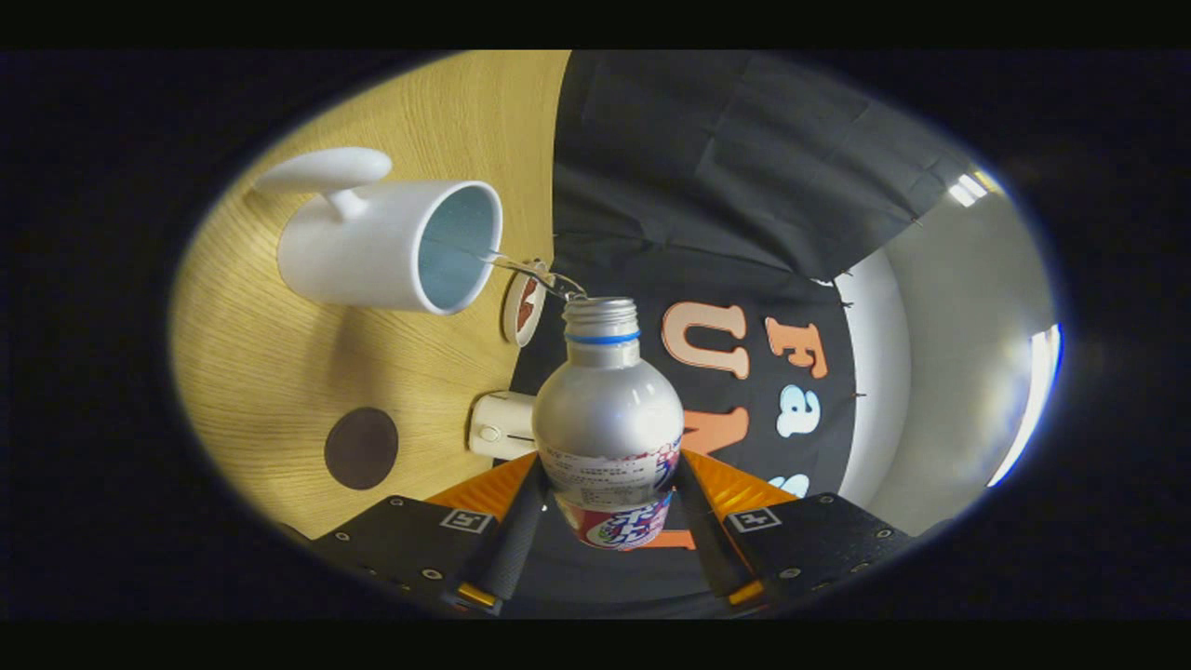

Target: Take the bottle from table, then pour the juice into the cup, finally place the bottle on the coaster

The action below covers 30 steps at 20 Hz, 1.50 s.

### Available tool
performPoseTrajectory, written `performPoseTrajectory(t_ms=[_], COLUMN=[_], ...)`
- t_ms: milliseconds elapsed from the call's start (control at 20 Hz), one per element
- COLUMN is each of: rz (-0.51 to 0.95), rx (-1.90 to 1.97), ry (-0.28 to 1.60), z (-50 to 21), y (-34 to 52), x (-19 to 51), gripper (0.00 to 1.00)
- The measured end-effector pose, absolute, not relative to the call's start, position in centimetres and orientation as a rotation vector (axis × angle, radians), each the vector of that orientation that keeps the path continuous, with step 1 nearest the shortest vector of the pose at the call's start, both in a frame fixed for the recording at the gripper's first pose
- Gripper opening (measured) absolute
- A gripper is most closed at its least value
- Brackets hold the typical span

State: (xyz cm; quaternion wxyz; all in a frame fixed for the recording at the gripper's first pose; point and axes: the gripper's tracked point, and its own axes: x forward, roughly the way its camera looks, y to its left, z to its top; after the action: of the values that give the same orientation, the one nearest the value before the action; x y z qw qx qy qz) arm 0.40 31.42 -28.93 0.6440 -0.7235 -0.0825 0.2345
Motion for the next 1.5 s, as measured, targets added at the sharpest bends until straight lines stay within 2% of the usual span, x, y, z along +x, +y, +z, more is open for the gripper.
performPoseTrajectory(t_ms=[1500], rz=[0.522], rx=[-1.760], ry=[-0.241], z=[-27.9], y=[31.3], x=[1.2], gripper=[0.76])
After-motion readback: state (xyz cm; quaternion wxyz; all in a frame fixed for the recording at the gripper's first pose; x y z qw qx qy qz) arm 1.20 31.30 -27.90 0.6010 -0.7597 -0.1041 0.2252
